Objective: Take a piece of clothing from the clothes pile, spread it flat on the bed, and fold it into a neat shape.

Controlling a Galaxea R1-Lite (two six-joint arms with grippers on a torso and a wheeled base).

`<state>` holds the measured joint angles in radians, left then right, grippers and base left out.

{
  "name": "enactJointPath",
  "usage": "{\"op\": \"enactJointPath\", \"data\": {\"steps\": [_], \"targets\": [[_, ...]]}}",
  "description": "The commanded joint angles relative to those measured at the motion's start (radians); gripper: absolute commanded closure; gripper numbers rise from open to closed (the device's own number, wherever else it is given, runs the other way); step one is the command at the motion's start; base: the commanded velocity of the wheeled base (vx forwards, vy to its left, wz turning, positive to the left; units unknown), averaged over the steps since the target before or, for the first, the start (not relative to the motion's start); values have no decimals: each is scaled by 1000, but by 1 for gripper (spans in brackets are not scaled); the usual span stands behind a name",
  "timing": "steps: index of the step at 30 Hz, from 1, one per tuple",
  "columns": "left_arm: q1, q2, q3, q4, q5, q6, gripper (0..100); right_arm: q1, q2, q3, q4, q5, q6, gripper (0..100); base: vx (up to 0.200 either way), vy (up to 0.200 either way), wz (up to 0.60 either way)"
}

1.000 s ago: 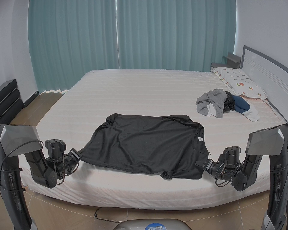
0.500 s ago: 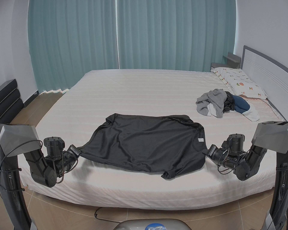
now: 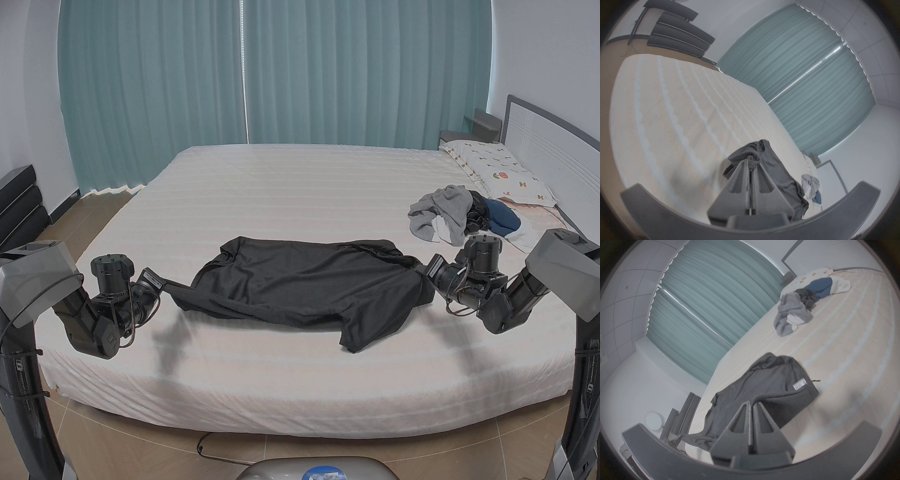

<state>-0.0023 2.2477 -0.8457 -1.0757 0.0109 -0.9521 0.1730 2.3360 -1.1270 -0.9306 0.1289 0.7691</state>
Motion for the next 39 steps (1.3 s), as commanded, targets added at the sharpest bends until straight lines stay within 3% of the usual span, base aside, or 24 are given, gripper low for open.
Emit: {"op": "enactJointPath", "data": {"steps": [1, 14, 15, 25, 33, 39], "targets": [[13, 78, -70, 7, 15, -39, 100, 11, 111, -137, 47, -31, -13, 100, 0, 0, 0], [28, 136, -92, -1, 9, -108, 100, 22, 332, -427, 58, -130, -79, 100, 0, 0, 0], [28, 141, -93, -1, 9, -108, 100, 22, 339, -441, 64, -129, -79, 0, 0, 0, 0], [25, 150, -81, -1, 0, -109, 100, -1, 293, -361, 104, -107, -79, 0, 0, 0, 0], [21, 147, -72, -1, -2, -109, 100, -3, 97, -66, 95, 47, -83, 0, 0, 0, 0], [21, 142, -65, -1, -2, -109, 100, 33, 75, 18, 96, 72, -79, 0, 0, 0, 0]]}}
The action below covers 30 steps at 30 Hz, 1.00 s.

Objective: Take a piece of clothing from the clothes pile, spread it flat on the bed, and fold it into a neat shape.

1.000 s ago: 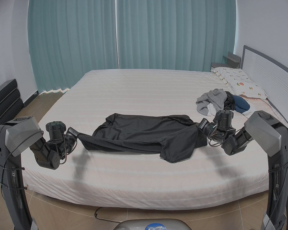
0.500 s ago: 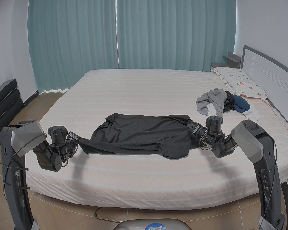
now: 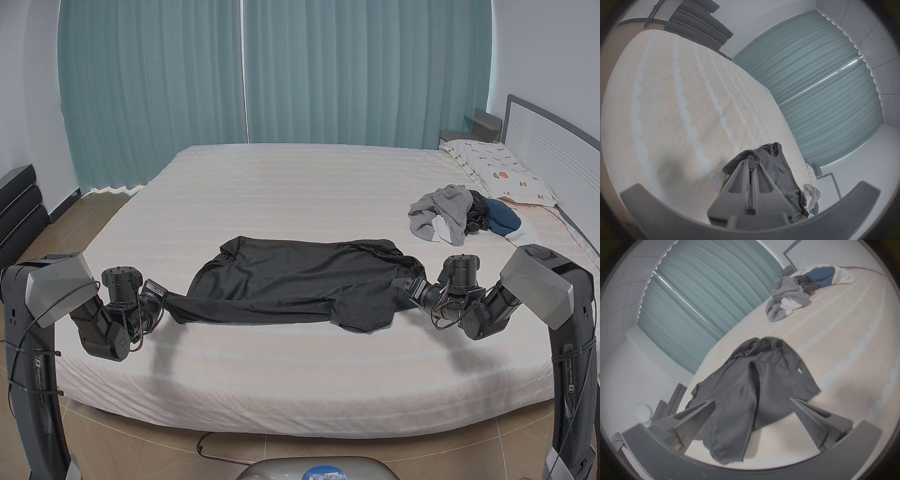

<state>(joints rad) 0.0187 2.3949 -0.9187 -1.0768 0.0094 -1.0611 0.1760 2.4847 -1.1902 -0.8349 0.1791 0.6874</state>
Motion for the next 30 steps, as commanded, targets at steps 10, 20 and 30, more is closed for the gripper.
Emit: {"op": "enactJointPath", "data": {"steps": [10, 20, 30], "targets": [[0, -6, 12, 0, 0, 0, 100, 102, -23, 86, 13, 16, 4, 0, 0, 0, 0], [0, -6, 12, 0, 0, 0, 100, 145, 22, 44, 14, 6, 6, 100, 0, 0, 0], [-5, -20, 58, -2, 0, 12, 100, 89, -82, 181, 59, 11, -31, 100, 0, 0, 0]]}}
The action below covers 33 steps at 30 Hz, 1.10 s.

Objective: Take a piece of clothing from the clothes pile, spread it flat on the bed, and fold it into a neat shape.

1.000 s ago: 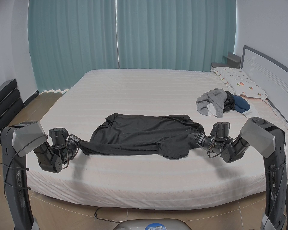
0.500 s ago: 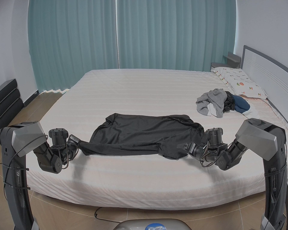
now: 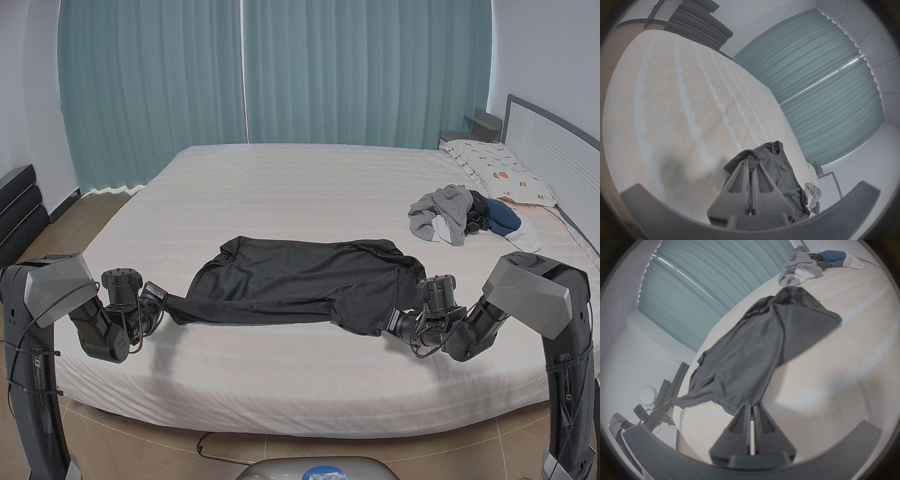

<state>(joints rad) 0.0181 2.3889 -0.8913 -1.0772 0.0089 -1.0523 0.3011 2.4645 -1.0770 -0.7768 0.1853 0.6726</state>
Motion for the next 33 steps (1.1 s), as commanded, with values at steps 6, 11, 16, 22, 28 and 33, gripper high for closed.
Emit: {"op": "enactJointPath", "data": {"steps": [6, 11, 16, 22, 28, 33], "targets": [[-10, -94, 124, 7, -41, 8, 100, -73, -203, 247, 1, 28, -13, 100, 0, 0, 0], [-17, -180, 230, 22, -93, 60, 100, -97, -311, 381, 5, 51, -19, 100, 0, 0, 0], [-44, -244, 356, 57, -104, 190, 100, -154, -415, 543, 11, 63, -42, 100, 0, 0, 0], [-60, -260, 456, 59, -101, 285, 100, -184, -463, 703, 1, 85, -140, 100, 0, 0, 0], [-83, -266, 486, 135, -93, 333, 100, -174, -447, 775, -2, 83, -156, 100, 0, 0, 0], [-96, -275, 517, 165, -92, 362, 100, -174, -463, 812, 2, 82, -171, 100, 0, 0, 0]]}}
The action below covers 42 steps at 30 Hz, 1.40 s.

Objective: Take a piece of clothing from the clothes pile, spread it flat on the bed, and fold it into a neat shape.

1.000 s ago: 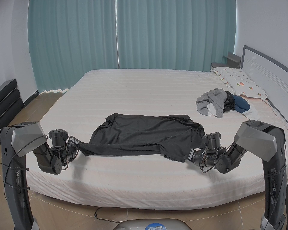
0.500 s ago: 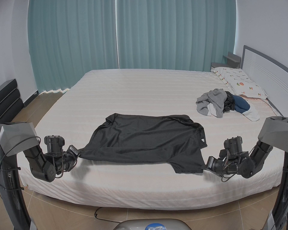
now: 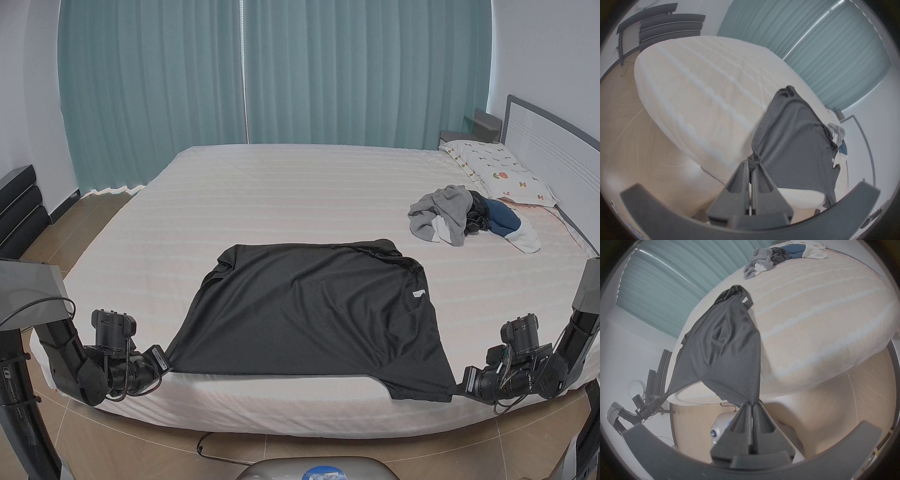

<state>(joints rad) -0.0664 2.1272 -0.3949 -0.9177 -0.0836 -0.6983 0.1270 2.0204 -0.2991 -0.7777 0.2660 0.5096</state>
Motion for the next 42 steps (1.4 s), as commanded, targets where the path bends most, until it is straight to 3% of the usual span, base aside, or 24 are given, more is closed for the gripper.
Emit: {"op": "enactJointPath", "data": {"steps": [1, 7, 8, 12, 13, 17, 22, 27, 42], "targets": [[-13, -13, 22, 5, 1, 10, 100, 0, -17, 43, 1, -1, -17, 100, 0, 0, 0], [-39, -3, 21, 6, 1, 10, 100, 0, 4, 55, -2, 1, -56, 100, 0, 0, 0], [-44, -3, 22, 6, 1, 10, 100, 0, 6, 52, -2, 1, -57, 0, 0, 0, 0], [-49, -3, 24, 6, -1, 6, 100, -12, -3, 12, -5, 7, -43, 0, 0, 0, 0], [-49, -7, 28, -3, -2, 5, 0, -15, -5, -2, -5, 10, -42, 0, 0, 0, 0], [-59, -18, 34, -9, -7, 3, 0, -18, -17, -18, -8, 32, -31, 0, 0, 0, 0], [-53, -62, 28, -46, -10, -13, 0, -12, -62, -12, -77, 119, 119, 0, 0, 0, 0], [-46, -87, 21, -63, -11, -59, 0, 3, -46, 12, -170, 125, 191, 0, 0, 0, 0], [-16, -79, 13, -76, -59, -89, 0, -6, -45, 35, -230, 122, 210, 0, 0, 67, 0]]}}
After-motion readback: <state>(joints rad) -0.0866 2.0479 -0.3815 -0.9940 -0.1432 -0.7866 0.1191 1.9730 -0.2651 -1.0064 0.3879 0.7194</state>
